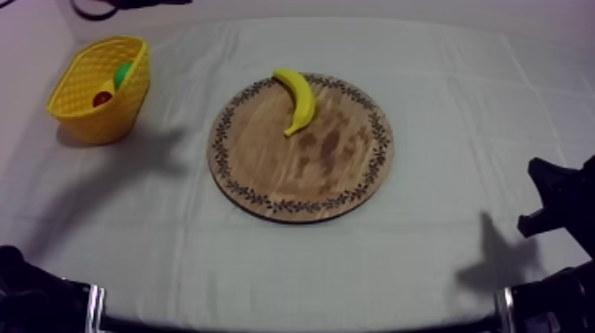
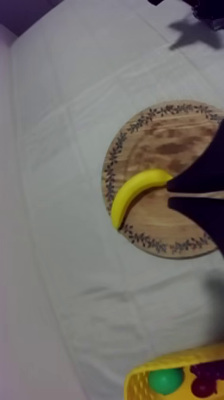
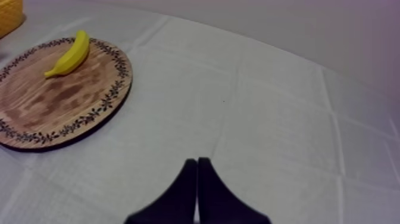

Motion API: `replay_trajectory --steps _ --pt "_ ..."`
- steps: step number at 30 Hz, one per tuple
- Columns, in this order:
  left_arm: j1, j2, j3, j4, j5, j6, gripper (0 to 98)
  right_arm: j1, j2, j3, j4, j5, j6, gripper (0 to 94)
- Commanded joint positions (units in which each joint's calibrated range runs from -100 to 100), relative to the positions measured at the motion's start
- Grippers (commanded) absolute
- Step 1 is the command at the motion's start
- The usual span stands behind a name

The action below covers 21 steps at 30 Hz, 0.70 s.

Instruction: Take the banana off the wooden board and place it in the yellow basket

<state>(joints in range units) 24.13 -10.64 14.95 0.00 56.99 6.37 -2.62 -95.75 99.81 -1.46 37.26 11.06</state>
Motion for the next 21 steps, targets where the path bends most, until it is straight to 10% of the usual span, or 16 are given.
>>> replay_trajectory --steps 1,15,21 --pt "0.9 5.4 -6.6 -0.17 3.0 0.8 1.4 0.0 0.0 0.0 0.0 -0.1 0.0 0.4" --pt "3.0 23.9 -27.7 -0.37 19.4 4.9 6.9 0.0 0.0 0.0 0.0 -0.1 0.0 0.4" --pt "3.4 27.0 -28.9 -0.02 24.6 6.8 48.8 0.0 0.0 0.0 0.0 -0.1 0.0 0.4"
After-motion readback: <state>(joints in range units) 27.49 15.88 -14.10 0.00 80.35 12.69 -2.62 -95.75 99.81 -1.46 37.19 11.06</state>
